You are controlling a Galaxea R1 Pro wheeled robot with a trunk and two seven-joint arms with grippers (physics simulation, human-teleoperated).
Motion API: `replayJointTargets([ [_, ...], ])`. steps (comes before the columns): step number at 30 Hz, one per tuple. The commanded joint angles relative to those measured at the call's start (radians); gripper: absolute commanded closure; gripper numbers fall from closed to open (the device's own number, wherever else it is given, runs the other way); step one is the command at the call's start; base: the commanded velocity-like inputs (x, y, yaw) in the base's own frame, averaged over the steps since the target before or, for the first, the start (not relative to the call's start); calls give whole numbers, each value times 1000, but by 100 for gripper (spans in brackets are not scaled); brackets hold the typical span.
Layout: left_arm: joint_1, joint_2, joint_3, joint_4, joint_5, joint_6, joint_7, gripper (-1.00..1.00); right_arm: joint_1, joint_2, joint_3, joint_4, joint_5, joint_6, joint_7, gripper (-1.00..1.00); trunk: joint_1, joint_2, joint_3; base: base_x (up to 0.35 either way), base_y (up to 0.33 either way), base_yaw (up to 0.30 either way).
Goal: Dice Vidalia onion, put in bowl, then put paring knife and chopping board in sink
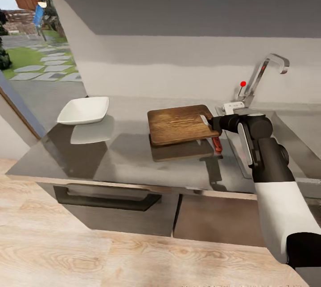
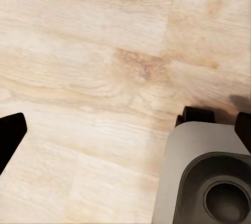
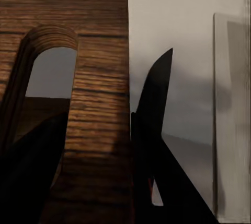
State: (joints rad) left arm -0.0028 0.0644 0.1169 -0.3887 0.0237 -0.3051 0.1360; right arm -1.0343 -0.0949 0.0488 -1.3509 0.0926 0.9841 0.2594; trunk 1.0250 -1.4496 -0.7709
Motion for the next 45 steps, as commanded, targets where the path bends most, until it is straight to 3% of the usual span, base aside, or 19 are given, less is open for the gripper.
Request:
replayJointTargets([
  [1,0,0,0,1,2,-3,1,-100,-1,0,2,-1,9,4,7,100,0,0,-1,0,299,-277],
  [11,0,0,0,0,2,-3,1,-100,-1,0,2,-1,9,4,7,100,0,0,-1,0,299,-267],
  [21,0,0,0,1,2,-3,1,-100,-1,0,3,-1,9,4,6,100,0,0,-1,0,291,-32],
  [45,0,0,0,1,2,-3,1,-100,-1,1,5,1,10,4,6,100,0,0,-1,0,30,0],
])
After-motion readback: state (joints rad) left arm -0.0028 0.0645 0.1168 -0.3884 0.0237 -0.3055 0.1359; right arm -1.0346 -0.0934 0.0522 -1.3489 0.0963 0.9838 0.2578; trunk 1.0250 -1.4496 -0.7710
